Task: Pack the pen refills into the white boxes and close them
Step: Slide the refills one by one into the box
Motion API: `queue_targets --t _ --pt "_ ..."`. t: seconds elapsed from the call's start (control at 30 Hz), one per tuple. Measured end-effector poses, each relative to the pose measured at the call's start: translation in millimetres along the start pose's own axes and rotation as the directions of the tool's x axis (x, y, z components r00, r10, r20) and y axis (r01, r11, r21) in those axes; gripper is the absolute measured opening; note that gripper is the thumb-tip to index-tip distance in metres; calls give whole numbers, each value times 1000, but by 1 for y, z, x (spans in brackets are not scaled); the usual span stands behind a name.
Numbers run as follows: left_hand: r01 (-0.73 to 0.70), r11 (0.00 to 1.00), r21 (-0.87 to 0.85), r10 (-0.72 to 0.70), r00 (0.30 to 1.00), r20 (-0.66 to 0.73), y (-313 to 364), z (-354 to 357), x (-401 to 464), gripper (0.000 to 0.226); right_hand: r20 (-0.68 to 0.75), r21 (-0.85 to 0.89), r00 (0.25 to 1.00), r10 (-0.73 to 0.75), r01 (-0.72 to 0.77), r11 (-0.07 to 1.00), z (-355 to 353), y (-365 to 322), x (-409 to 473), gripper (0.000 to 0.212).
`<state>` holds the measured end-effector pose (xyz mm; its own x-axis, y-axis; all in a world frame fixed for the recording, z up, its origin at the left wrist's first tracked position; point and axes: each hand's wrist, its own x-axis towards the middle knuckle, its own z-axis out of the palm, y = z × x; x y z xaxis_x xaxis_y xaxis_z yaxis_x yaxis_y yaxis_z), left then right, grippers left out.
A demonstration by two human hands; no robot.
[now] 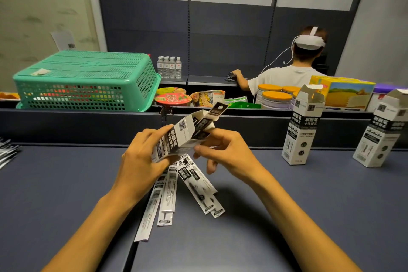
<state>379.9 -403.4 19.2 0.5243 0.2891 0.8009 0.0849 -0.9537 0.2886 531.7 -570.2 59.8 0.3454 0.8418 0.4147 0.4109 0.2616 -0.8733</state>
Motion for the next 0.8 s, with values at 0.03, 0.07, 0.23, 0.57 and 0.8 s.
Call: queue_targets --t 0.03,0.07,0.23,0.57,0.8 --pt "0 1000 0 0 1000 3 0 0 0 76 -16 25 1000 -7 7 1000 0 0 0 31" --pt "4 1000 1 -4 1000 5 0 0 0 76 -37 25 999 -19 20 999 0 0 0 30" --pt "17 1000 5 -17 1000 0 -1 0 -1 77 -58 -41 996 -71 69 997 2 4 0 22" --pt "-18 1000 18 17 1000 25 1 0 -2 77 90 -218 994 62 -41 975 7 -1 -4 34" --pt "-39 999 18 38 998 47 1 2 -3 76 171 -316 976 138 -79 946 10 -7 -2 37"
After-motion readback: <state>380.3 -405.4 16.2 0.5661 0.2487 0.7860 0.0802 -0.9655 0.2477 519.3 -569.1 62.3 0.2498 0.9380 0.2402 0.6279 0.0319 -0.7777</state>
